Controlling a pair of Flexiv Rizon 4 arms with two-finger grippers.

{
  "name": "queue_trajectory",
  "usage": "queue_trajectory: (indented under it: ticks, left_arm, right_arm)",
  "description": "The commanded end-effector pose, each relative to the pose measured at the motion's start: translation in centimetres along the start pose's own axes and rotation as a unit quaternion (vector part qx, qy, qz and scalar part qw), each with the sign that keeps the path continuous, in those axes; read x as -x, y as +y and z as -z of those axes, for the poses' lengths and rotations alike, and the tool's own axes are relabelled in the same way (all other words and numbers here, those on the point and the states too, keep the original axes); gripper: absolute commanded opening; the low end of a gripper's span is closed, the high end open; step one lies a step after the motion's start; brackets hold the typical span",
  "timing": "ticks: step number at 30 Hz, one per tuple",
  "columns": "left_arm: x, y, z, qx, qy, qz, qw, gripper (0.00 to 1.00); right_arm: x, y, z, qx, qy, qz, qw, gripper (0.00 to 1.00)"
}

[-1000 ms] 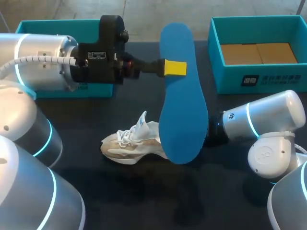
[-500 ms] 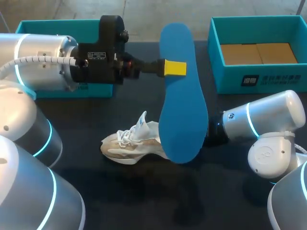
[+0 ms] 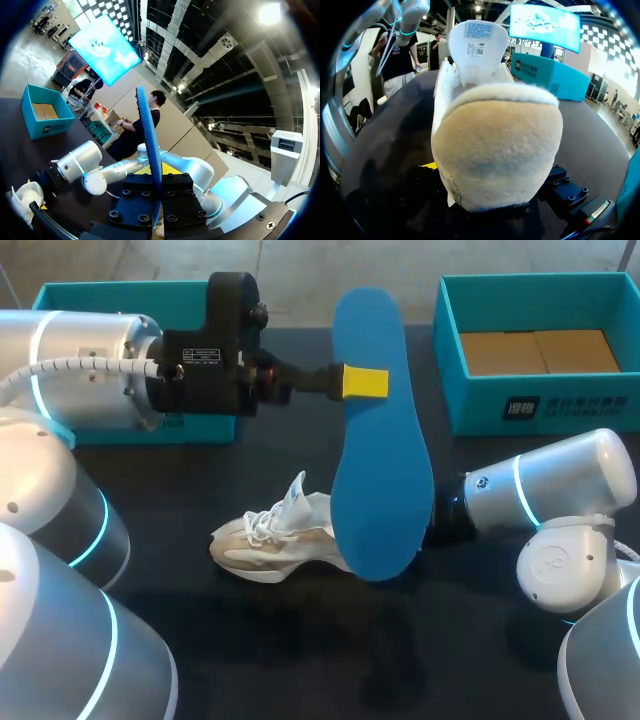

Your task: Take the shoe out of the shoebox, open the shoe tongue, remove and reinsert the insole, then place the shoe into the shoebox

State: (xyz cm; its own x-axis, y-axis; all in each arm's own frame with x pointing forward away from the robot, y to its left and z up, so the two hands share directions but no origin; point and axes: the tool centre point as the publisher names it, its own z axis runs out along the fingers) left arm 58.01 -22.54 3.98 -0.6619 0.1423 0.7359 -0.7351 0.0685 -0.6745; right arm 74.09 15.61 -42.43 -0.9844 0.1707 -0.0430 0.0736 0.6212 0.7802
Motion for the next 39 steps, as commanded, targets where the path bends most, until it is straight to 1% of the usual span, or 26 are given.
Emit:
queue_trajectory:
  ticks: [1,4,7,8,14,24,28,31,33,36,39]
  left_arm:
    - [0.0,0.2,0.0,-0.001,0.000,0.000,1.000,0.00]
    - [0.0,0.2,0.0,-0.001,0.000,0.000,1.000,0.00]
    - [0.0,0.2,0.0,-0.001,0.000,0.000,1.000,0.00]
    - [0.0,0.2,0.0,-0.001,0.000,0.000,1.000,0.00]
    - [0.0,0.2,0.0,-0.001,0.000,0.000,1.000,0.00]
    - [0.0,0.2,0.0,-0.001,0.000,0.000,1.000,0.00]
    - [0.0,0.2,0.0,-0.001,0.000,0.000,1.000,0.00]
    - [0.0,0.2,0.0,-0.001,0.000,0.000,1.000,0.00]
    - [0.0,0.2,0.0,-0.001,0.000,0.000,1.000,0.00]
    - [0.0,0.2,0.0,-0.001,0.000,0.000,1.000,0.00]
    - [0.0,0.2,0.0,-0.001,0.000,0.000,1.000,0.00]
  right_arm:
    - [-0.1,0.1,-0.1,-0.003,-0.002,0.000,1.000,1.00]
    - [0.0,0.1,0.2,-0.013,0.008,0.004,1.000,1.00]
    - [0.0,0.2,0.6,-0.016,0.010,0.003,1.000,1.00]
    - [0.0,0.2,0.8,-0.023,0.013,0.002,1.000,1.00]
    - [-0.1,0.2,1.6,-0.038,0.017,-0.002,0.999,1.00]
    - [-0.6,1.2,3.6,-0.079,0.012,-0.001,0.997,1.00]
    - [-0.7,2.0,4.3,-0.109,0.008,0.000,0.994,1.00]
    - [-0.8,2.5,4.7,-0.142,0.004,0.000,0.990,1.00]
    - [-0.9,3.1,4.8,-0.173,0.001,0.000,0.985,1.00]
    - [-1.2,3.8,5.0,-0.195,-0.010,-0.002,0.981,1.00]
    - [-1.4,4.5,5.3,-0.220,-0.025,-0.019,0.975,1.00]
